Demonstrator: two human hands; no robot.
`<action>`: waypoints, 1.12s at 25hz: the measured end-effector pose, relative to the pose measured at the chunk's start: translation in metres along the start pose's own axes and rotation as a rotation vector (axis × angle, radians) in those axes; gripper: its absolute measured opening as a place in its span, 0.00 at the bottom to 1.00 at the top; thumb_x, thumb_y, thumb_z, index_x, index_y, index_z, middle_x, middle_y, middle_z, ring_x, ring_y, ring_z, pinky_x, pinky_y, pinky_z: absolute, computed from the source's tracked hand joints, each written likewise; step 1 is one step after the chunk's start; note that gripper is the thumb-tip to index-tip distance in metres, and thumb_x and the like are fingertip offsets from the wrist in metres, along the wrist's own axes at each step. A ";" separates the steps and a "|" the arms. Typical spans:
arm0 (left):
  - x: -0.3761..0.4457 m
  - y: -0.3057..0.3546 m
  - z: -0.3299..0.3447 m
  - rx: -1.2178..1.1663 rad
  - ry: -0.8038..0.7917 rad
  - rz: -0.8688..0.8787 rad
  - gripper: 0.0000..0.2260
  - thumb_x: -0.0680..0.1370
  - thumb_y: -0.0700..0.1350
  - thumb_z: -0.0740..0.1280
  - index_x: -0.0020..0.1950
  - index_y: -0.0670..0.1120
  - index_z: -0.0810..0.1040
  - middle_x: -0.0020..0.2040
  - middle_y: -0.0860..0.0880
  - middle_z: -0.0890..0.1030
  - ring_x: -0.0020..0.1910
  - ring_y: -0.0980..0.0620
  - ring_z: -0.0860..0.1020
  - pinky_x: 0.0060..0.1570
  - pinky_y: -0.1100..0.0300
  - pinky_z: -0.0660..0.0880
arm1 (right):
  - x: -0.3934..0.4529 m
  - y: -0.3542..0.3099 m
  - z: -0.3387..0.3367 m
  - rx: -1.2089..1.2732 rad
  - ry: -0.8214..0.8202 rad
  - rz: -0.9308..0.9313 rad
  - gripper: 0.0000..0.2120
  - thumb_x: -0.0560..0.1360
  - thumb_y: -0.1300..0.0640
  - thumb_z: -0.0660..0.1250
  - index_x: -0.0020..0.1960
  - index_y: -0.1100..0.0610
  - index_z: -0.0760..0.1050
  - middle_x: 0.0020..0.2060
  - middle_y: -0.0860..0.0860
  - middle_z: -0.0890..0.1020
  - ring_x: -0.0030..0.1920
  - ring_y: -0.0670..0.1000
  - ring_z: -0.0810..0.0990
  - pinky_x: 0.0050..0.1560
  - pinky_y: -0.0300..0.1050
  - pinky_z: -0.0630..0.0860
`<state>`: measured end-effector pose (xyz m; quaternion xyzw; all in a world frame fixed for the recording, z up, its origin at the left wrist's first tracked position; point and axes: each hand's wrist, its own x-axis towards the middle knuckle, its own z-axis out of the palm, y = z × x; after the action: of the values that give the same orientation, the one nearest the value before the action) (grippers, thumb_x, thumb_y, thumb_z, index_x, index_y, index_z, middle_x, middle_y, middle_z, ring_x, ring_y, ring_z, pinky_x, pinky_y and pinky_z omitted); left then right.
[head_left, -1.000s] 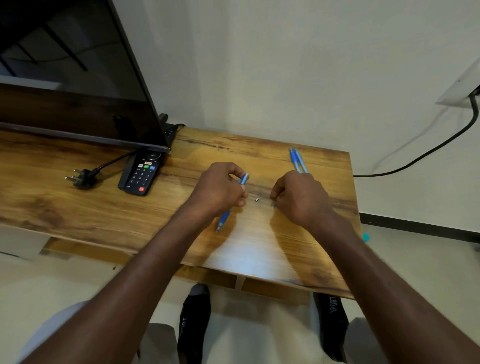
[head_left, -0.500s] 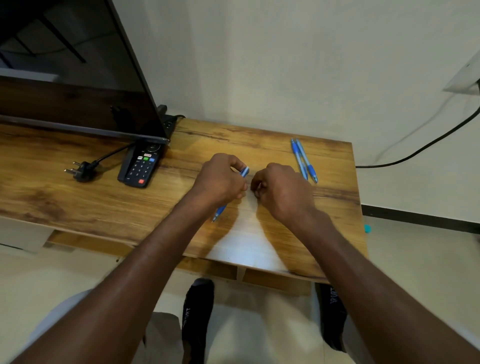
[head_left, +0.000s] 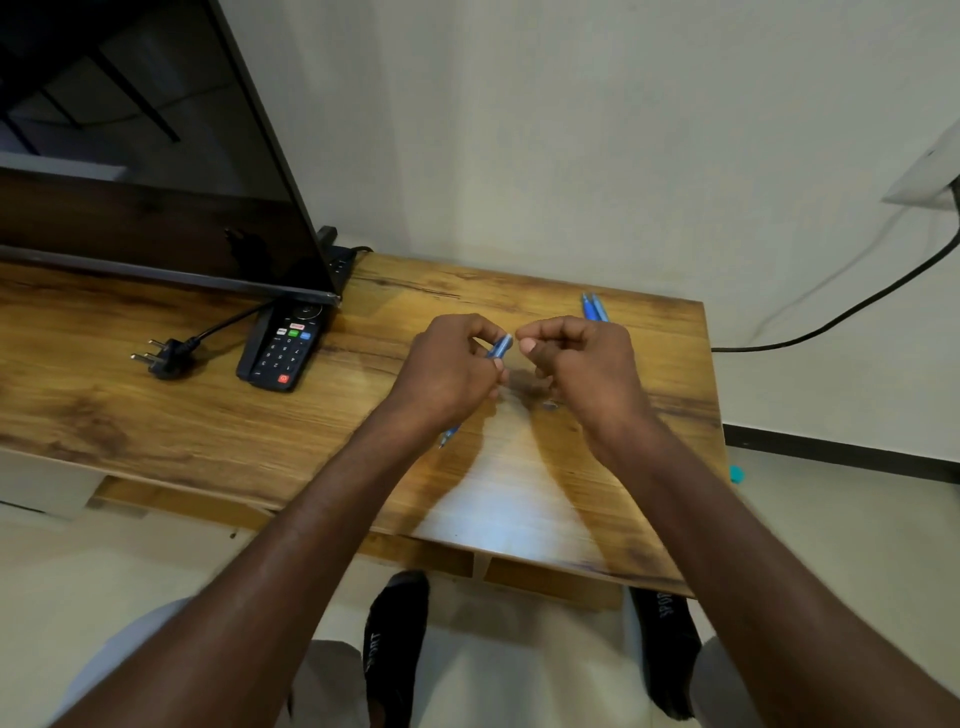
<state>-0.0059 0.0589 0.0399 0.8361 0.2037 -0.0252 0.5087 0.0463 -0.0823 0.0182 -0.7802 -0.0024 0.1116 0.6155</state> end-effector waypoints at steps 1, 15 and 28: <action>0.000 0.001 0.002 -0.016 -0.002 0.010 0.11 0.81 0.36 0.69 0.63 0.45 0.82 0.46 0.45 0.88 0.43 0.48 0.88 0.51 0.51 0.84 | 0.000 -0.001 -0.004 0.117 -0.013 0.059 0.07 0.79 0.64 0.73 0.50 0.55 0.87 0.39 0.50 0.85 0.36 0.45 0.77 0.33 0.39 0.76; -0.004 0.005 0.005 -0.149 -0.051 0.103 0.13 0.80 0.33 0.71 0.63 0.45 0.84 0.47 0.42 0.87 0.46 0.45 0.87 0.45 0.64 0.81 | 0.002 -0.007 -0.022 0.333 -0.039 -0.008 0.10 0.76 0.72 0.74 0.55 0.62 0.82 0.44 0.64 0.86 0.43 0.54 0.88 0.43 0.43 0.84; -0.004 0.003 0.003 -0.129 -0.055 0.101 0.13 0.78 0.33 0.73 0.58 0.48 0.87 0.49 0.39 0.87 0.44 0.51 0.83 0.46 0.59 0.83 | 0.005 -0.008 -0.028 -0.022 -0.082 -0.210 0.08 0.76 0.69 0.74 0.50 0.58 0.84 0.45 0.53 0.87 0.43 0.52 0.89 0.44 0.45 0.85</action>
<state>-0.0076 0.0540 0.0416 0.8098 0.1485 -0.0092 0.5675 0.0571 -0.1068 0.0307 -0.7773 -0.1103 0.0782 0.6145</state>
